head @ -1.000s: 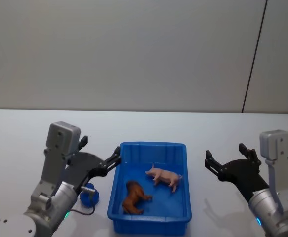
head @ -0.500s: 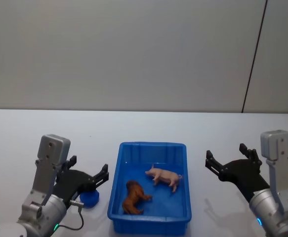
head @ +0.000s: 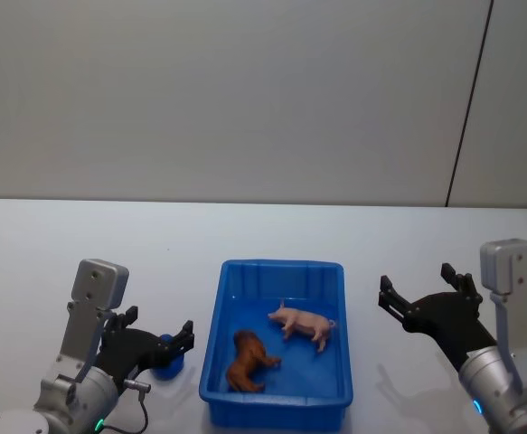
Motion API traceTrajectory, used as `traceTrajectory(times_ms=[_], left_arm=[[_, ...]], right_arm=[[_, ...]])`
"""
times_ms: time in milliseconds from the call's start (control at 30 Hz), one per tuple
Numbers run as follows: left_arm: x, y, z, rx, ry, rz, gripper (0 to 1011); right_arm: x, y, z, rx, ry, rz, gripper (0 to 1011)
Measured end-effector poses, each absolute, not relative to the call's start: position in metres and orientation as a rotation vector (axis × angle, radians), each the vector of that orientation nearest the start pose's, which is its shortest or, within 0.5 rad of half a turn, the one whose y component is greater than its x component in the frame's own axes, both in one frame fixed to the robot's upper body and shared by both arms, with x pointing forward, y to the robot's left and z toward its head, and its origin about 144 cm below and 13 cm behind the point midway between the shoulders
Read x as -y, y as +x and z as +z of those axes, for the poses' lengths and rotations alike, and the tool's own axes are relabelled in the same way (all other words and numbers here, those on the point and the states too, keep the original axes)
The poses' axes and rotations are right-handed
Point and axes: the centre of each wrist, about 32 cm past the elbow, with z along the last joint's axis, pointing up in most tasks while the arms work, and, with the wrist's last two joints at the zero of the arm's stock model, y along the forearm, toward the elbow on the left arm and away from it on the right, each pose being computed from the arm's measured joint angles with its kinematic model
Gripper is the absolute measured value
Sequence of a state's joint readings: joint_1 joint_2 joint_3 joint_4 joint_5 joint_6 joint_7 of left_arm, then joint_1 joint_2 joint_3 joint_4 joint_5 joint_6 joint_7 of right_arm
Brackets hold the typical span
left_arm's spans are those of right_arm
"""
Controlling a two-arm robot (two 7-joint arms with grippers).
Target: Pick up the two dolls from the table and place them into the box.
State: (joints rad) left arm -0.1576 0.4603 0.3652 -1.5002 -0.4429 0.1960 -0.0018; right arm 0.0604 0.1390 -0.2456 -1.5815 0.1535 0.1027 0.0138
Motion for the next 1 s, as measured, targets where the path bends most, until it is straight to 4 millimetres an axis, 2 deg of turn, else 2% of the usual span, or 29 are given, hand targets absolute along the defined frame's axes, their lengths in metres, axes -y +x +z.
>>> traceTrajectory(times_ms=[900,1000], left_arm=[[-0.278,0.502,1.134,-0.212,0.320,1.233,997],[-0.279,0.505,1.132,-0.218,0.325,1.225,923]], right_arm=[[0.189,0.467,1.156,-0.048,-0.054,-1.311,1001],[0.189,0.467,1.156,-0.048,-0.054,-1.311,1001]])
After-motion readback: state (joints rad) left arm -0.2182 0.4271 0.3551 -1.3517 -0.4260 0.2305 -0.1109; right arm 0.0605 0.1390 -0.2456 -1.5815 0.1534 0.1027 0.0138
